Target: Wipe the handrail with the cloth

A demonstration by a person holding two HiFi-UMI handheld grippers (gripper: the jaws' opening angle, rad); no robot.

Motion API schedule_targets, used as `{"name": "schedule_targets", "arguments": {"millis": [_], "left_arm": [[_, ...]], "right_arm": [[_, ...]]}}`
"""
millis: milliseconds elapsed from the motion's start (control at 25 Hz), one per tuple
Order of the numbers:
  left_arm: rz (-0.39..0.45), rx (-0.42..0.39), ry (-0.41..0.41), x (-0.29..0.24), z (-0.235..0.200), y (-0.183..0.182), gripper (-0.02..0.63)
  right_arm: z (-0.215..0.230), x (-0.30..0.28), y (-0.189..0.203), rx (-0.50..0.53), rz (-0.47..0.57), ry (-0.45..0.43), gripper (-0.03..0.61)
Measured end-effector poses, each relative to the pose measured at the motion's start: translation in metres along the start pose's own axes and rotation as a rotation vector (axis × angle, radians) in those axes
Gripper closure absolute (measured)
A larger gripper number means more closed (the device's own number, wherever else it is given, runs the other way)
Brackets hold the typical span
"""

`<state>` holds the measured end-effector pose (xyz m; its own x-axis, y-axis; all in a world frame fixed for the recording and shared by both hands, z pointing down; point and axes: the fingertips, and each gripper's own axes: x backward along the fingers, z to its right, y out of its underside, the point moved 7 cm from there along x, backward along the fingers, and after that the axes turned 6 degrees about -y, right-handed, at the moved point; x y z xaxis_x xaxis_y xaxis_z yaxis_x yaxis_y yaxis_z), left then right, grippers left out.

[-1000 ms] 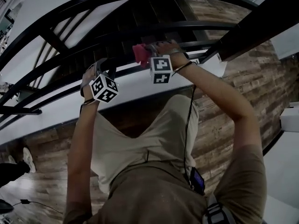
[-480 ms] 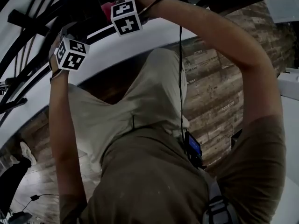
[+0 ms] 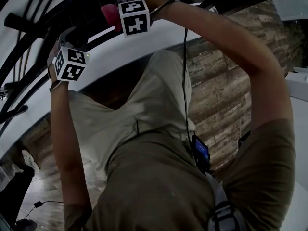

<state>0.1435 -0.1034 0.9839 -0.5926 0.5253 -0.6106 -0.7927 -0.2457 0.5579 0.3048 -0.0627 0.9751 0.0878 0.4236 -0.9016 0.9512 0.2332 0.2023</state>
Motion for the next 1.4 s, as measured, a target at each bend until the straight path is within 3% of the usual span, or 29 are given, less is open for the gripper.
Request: {"name": "schedule_targets", "arguments": {"millis": [160, 320, 440, 1400], "left_arm": [[0.019, -0.004, -0.039, 0.006, -0.007, -0.001, 0.436], [0.022, -0.002, -0.023, 0.007, 0.004, 0.000, 0.436], [0.019, 0.005, -0.049, -0.001, -0.009, -0.004, 0.436], [0.052, 0.029, -0.045, 0.005, -0.007, -0.001, 0.437]], "right_arm": [[0.003, 0.006, -0.005, 0.003, 0.049, 0.043, 0.391], [-0.006, 0.008, -0.004, -0.034, 0.061, 0.038, 0.387], [0.014, 0.004, -0.001, -0.024, 0.077, 0.032, 0.387], [0.005, 0.002, 0.000, -0.033, 0.076, 0.052, 0.373]]}}
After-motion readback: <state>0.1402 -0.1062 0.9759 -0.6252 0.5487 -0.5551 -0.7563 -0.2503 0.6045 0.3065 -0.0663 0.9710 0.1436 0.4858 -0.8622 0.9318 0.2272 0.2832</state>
